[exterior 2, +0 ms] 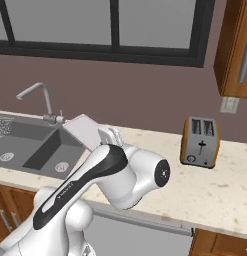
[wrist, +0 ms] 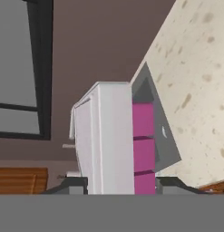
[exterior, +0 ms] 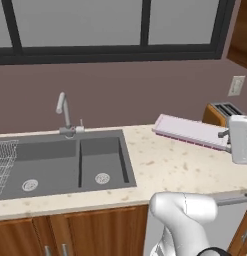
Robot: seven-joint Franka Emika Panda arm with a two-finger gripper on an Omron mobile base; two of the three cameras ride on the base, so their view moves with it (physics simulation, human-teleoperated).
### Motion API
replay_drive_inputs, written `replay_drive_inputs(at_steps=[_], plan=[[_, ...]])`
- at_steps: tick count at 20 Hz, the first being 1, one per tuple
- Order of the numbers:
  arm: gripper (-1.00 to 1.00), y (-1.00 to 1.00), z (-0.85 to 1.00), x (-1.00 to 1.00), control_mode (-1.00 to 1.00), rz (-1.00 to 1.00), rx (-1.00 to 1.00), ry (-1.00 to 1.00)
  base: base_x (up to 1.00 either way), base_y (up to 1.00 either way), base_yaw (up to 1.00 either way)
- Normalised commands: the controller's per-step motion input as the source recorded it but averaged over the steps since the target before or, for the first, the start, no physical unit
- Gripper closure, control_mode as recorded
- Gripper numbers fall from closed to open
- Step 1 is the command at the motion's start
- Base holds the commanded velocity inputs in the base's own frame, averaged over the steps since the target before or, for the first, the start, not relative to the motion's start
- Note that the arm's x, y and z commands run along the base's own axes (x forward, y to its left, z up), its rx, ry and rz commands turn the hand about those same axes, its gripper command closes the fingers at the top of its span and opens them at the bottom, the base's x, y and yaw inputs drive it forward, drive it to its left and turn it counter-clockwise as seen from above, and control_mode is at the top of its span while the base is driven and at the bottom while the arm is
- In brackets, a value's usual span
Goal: The ice cube tray has been filled with water. Take the tray and place it in the freezer to make ice. Close the freezer door after placing the tray.
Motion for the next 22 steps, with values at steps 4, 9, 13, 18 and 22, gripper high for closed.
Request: replay_drive_inputs(at_steps=[4,9,13,18,22], plan=[[1.00,0.00,0.00,0.00,1.00,0.00,0.00,0.00,-0.64,0.05,0.13],[1.00,0.00,0.00,0.00,1.00,0.00,0.00,0.00,-0.77,0.03,0.13],[1.00,0.00,0.00,0.00,1.00,0.00,0.00,0.00,-0.82,0.07,0.14],[1.00,0.00,0.00,0.00,1.00,0.00,0.00,0.00,-0.77,0.13,0.18],[1.00,0.00,0.00,0.00,1.00,0.00,0.00,0.00,-0.51,0.26,0.20]])
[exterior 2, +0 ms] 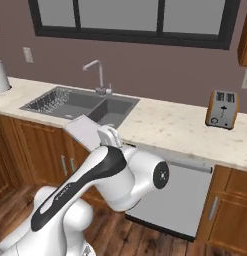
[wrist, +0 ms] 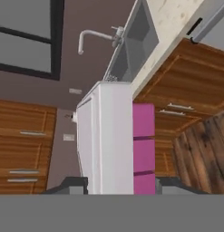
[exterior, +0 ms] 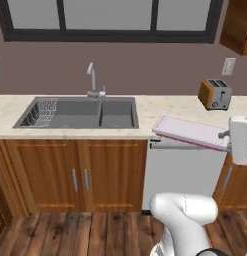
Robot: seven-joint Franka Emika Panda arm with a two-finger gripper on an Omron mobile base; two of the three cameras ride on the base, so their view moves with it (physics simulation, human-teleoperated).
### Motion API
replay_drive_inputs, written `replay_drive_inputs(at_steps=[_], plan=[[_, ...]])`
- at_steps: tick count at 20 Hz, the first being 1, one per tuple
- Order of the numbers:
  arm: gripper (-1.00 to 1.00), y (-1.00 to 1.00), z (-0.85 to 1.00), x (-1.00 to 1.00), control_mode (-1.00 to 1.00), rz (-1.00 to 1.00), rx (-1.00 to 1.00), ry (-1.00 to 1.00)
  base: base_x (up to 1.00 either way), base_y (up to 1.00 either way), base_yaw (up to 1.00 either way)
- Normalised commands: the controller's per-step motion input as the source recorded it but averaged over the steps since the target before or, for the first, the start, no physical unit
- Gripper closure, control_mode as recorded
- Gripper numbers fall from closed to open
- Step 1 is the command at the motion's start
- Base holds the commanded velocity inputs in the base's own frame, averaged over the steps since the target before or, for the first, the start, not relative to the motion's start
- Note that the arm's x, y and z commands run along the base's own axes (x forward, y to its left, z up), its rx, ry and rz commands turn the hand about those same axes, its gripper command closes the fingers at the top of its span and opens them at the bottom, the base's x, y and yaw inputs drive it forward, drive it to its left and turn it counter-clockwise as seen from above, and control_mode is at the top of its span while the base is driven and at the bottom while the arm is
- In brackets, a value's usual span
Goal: The ice cube tray has been filled with water. Take the tray and place it in the freezer to make ice. Close the freezer door after placing the tray.
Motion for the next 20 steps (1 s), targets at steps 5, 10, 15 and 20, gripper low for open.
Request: replay_drive_inputs(at_steps=[5,10,15,20], plan=[[1.00,0.00,0.00,0.00,1.00,0.00,0.00,0.00,-0.32,0.25,0.32],[1.00,0.00,0.00,0.00,1.00,0.00,0.00,0.00,-0.40,0.09,0.43],[1.00,0.00,0.00,0.00,1.00,0.00,0.00,0.00,-0.36,0.17,0.53],[1.00,0.00,0.00,0.00,1.00,0.00,0.00,0.00,-0.32,0.20,0.57]])
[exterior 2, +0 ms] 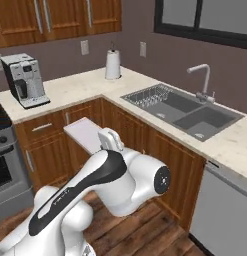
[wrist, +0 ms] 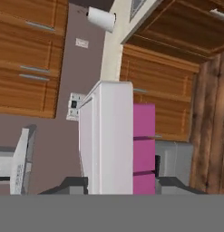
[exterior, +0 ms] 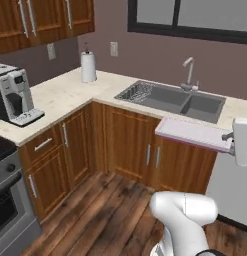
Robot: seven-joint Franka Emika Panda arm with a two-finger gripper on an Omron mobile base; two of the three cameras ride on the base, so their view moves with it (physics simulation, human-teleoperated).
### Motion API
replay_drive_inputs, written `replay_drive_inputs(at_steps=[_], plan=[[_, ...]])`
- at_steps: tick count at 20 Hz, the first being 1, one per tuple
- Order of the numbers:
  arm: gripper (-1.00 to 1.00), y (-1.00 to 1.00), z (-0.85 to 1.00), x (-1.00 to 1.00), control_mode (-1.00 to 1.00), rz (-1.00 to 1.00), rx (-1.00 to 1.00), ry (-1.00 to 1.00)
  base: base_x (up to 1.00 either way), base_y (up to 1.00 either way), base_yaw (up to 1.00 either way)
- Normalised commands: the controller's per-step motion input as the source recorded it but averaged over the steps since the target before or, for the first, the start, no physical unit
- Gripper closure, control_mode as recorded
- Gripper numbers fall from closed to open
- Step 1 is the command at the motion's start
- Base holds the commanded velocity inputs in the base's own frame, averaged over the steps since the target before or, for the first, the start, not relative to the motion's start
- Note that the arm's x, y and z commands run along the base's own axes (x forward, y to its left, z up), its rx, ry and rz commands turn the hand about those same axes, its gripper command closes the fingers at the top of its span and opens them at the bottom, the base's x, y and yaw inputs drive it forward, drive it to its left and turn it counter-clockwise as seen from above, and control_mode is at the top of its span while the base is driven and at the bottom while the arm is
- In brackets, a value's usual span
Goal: The ice cube tray has been filled with water. Take the tray and place it in the freezer to make ice. Close the freezer door after placing the tray.
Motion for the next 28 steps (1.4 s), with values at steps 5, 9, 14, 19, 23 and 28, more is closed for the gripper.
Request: replay_drive_inputs(at_steps=[5,9,14,19,23,28], plan=[[1.00,0.00,0.00,0.00,1.00,0.00,0.00,0.00,-0.37,0.16,0.58],[1.00,0.00,0.00,0.00,1.00,0.00,0.00,0.00,-0.35,0.19,0.56],[1.00,0.00,0.00,0.00,1.00,0.00,0.00,0.00,-0.39,0.12,0.56],[1.00,0.00,0.00,0.00,1.00,0.00,0.00,0.00,-0.45,0.11,0.54],[1.00,0.00,0.00,0.00,1.00,0.00,0.00,0.00,-0.43,0.15,0.53],[1.00,0.00,0.00,0.00,1.00,0.00,0.00,0.00,-0.36,0.20,0.52]])
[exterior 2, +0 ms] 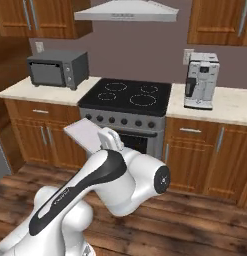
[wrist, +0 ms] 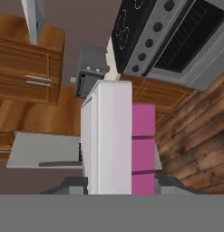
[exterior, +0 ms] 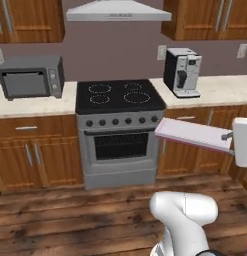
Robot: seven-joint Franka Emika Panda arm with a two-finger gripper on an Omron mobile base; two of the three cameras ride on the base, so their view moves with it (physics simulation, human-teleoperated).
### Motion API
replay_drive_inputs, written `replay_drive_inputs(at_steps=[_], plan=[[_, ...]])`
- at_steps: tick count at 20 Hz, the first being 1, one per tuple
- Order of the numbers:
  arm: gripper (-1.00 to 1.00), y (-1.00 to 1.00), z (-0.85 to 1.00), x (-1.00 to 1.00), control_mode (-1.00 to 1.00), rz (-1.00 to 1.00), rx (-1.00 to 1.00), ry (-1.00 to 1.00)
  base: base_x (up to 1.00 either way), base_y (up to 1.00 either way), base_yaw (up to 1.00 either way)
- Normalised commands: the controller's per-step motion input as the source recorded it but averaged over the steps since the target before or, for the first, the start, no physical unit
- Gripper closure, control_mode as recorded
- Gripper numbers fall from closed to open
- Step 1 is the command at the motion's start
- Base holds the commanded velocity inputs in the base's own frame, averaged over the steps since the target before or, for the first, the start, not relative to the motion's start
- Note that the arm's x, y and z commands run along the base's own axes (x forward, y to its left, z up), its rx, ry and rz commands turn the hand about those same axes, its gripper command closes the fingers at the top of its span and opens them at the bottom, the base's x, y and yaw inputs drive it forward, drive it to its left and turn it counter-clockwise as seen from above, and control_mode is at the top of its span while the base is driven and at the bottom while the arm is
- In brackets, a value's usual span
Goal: The ice cube tray has been filled with water. Take the tray and place it in the freezer to make ice. Close the freezer door after placing the tray.
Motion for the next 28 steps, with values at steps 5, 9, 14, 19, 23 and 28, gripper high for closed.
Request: replay_drive_inputs(at_steps=[5,9,14,19,23,28], plan=[[1.00,0.00,0.00,0.00,1.00,0.00,0.00,0.00,-0.24,0.18,0.53],[1.00,0.00,0.00,0.00,1.00,0.00,0.00,0.00,-0.04,0.31,0.48],[1.00,0.00,0.00,0.00,1.00,0.00,0.00,0.00,0.08,0.44,0.40],[1.00,0.00,0.00,0.00,1.00,0.00,0.00,0.00,0.21,0.42,0.44],[1.00,0.00,0.00,0.00,1.00,0.00,0.00,0.00,0.18,0.39,0.46],[1.00,0.00,0.00,0.00,1.00,0.00,0.00,0.00,0.26,0.22,0.46]])
